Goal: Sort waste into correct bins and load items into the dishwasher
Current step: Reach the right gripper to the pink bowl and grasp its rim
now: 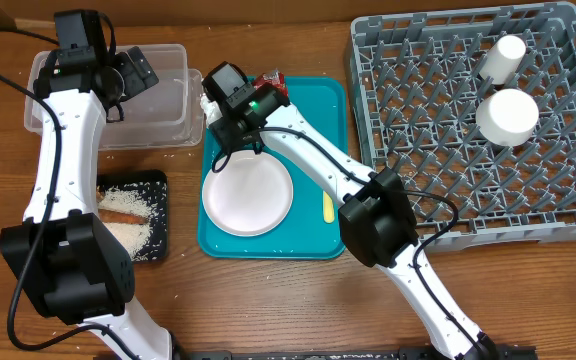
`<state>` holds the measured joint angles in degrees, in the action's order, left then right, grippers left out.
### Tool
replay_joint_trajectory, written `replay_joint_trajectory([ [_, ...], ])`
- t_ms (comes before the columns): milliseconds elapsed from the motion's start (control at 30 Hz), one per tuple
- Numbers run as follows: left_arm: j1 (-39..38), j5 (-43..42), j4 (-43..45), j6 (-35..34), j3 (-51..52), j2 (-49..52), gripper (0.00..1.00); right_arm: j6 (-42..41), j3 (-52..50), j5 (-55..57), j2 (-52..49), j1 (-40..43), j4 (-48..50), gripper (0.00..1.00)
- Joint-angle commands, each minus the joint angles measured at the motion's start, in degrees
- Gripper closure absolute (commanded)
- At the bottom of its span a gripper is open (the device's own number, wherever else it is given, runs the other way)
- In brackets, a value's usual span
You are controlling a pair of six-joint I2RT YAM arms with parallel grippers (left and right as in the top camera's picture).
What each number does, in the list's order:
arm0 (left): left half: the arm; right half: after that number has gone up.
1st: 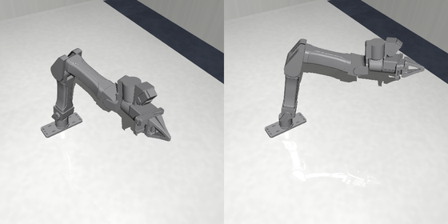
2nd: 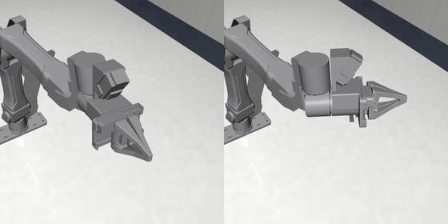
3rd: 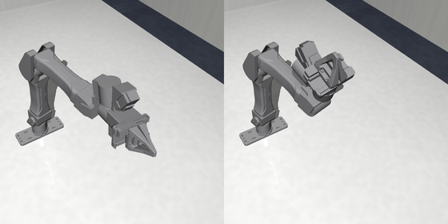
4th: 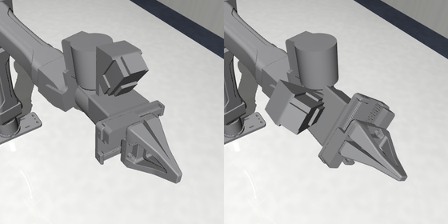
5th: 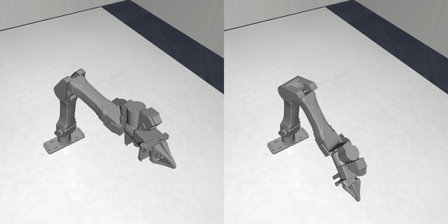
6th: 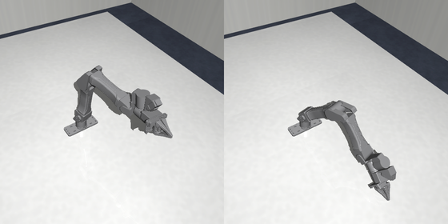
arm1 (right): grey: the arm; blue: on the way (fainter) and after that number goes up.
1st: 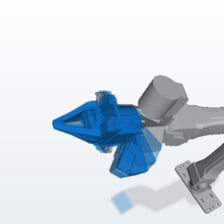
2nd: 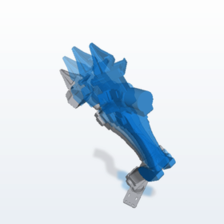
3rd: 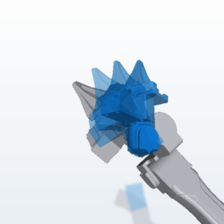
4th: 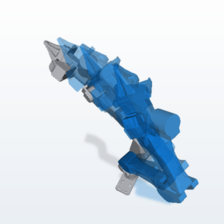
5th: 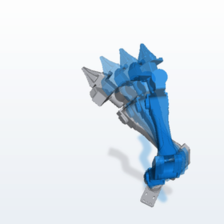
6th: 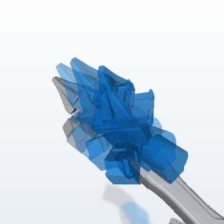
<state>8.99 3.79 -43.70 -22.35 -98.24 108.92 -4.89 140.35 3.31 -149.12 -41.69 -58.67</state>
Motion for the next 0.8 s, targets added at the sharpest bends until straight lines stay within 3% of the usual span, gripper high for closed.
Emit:
replay_joint_trajectory([
  [0,-0.02,-0.04,0.26,-0.39,-0.72,-0.17,0.0,0.61,0.98,3.54,-0.44,0.81,0.52,0.42],
  [100,-0.02,-0.04,0.24,-0.39,-0.72,-0.17,0.0,0.42,0.72,3.52,-0.48,1.01,0.57,0.56],
  [367,-0.02,-0.04,0.24,-0.39,-0.72,-0.17,0.0,0.2,-3.21,2.16,-0.48,0.92,2.58,0.57],
  [567,-0.02,-0.04,0.24,-0.39,-0.72,-0.17,0.0,0.22,-3.02,2.21,-0.46,0.94,2.73,0.79],
  [667,-0.02,-0.04,0.24,-0.39,-0.72,-0.17,0.0,0.22,-0.72,2.23,0.15,0.94,1.29,0.96],
  [767,-0.02,-0.02,0.24,-0.39,-0.72,-0.17,0.0,0.24,0.68,3.39,1.7,1.01,0.42,0.96],
])
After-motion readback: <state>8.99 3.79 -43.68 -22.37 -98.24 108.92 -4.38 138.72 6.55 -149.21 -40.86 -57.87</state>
